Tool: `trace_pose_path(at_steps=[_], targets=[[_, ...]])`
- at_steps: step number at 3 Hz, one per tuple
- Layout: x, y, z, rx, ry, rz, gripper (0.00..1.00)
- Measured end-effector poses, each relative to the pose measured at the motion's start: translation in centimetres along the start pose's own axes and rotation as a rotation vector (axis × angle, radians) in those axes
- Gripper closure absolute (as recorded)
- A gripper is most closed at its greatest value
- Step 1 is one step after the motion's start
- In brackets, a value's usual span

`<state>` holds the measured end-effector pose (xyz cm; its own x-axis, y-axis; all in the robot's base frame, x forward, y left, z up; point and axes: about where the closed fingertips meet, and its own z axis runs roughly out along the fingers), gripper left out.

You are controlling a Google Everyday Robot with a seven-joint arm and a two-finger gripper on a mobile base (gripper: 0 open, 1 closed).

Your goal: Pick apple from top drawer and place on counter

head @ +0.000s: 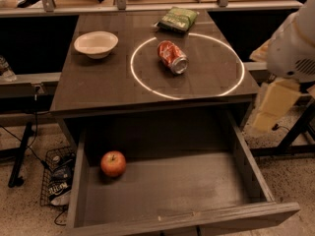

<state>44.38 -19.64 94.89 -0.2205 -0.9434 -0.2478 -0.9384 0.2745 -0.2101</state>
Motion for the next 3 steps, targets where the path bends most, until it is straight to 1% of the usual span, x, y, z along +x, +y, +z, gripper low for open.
trace_pose_path(at_steps=[1,2,3], targets=[[-2.7,1.2,5.6,-0.080,-0.080,0.007,0.00],[-7.5,2.9,12.4,-0.170,-0.209,-0.021,0.00],[-11.5,5.1,16.7,-0.230,-0.264,-0.036,0.00]])
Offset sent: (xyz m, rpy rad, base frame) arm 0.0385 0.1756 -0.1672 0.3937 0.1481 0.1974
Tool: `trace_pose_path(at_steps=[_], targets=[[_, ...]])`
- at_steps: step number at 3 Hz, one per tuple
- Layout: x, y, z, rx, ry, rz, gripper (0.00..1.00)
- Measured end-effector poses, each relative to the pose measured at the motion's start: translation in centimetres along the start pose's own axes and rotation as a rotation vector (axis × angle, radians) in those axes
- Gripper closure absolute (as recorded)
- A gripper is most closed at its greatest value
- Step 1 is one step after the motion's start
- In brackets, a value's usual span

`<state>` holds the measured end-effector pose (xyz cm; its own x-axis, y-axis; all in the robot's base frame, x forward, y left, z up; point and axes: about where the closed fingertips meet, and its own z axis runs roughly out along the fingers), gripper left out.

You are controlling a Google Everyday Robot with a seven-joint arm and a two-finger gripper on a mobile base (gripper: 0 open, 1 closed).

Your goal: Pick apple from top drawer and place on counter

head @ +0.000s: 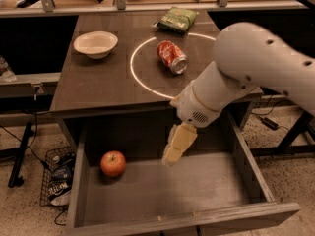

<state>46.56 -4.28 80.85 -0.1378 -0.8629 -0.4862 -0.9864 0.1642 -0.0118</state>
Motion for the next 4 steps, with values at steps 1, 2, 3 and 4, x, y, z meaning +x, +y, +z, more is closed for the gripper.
trace_pose_path(at_steps=[1,2,3,4], targets=[[-0.1,0.1,0.1,0.005,0.000,-0.002,0.00],[0.0,0.4,0.8,-0.003,-0.015,0.000,0.00],[0.3,1.2,4.3,-0.030,-0.070,0.024,0.00],[-0.1,1.7,10.4,-0.081,-0.176,0.029,0.00]])
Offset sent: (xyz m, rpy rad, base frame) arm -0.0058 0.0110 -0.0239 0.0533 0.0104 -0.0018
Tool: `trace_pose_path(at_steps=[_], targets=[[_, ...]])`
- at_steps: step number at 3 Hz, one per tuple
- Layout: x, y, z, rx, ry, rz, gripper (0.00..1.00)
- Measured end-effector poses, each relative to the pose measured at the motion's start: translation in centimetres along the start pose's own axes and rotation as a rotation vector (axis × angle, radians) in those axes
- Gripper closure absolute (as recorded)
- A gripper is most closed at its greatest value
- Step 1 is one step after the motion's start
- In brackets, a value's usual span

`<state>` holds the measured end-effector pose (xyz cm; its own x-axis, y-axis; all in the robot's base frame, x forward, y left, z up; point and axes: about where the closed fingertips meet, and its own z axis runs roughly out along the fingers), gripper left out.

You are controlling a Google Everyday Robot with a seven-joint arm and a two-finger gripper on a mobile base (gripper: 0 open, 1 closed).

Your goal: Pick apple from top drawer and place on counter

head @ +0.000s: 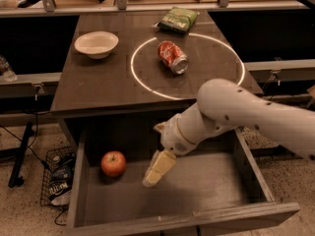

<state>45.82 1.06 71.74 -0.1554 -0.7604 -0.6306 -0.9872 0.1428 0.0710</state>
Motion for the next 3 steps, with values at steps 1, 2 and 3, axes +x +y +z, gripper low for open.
trace_pose_path(at_steps=[1,2,3], targets=[[-0.1,-0.6,3.5,-0.025,-0.067,-0.018,0.00],[-1.2,-1.4,7.1,-0.040,-0.145,-0.055,0.00],[-2.1,-1.4,10.4,-0.058,-0.211,-0.084,0.00]])
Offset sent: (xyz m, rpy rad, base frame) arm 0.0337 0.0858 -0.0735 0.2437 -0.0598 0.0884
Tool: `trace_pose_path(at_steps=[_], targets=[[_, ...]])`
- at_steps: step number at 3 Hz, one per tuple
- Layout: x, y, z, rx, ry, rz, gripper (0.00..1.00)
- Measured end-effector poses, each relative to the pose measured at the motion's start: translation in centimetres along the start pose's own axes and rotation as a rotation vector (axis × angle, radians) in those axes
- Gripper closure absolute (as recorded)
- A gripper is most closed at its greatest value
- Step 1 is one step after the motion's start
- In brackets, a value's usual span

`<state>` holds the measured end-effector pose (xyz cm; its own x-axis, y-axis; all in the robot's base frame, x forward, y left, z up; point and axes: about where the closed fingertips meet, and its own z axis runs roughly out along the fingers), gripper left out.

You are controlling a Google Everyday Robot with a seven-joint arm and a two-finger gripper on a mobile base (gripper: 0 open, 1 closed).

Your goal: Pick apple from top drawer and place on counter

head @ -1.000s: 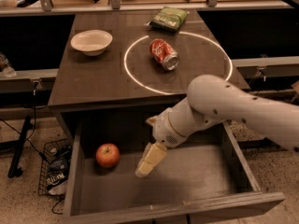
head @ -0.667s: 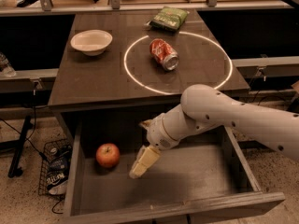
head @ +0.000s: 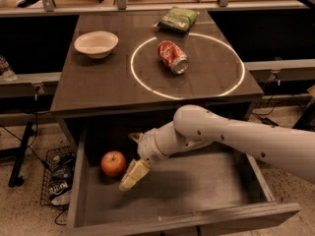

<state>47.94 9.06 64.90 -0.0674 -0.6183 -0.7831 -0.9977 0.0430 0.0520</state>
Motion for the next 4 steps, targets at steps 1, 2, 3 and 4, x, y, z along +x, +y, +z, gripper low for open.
trace_pose_path(at_steps=[1,2,3,4], targets=[[-0.4,-0.3,2.9,-0.015,-0.055,-0.022,0.00],[-1.8,-0.1,5.2,-0.036,-0.118,-0.029,0.21],[-2.4,0.1,6.2,-0.047,-0.142,-0.019,0.45],[-1.9,0.4,4.7,-0.023,-0.137,0.034,0.75]])
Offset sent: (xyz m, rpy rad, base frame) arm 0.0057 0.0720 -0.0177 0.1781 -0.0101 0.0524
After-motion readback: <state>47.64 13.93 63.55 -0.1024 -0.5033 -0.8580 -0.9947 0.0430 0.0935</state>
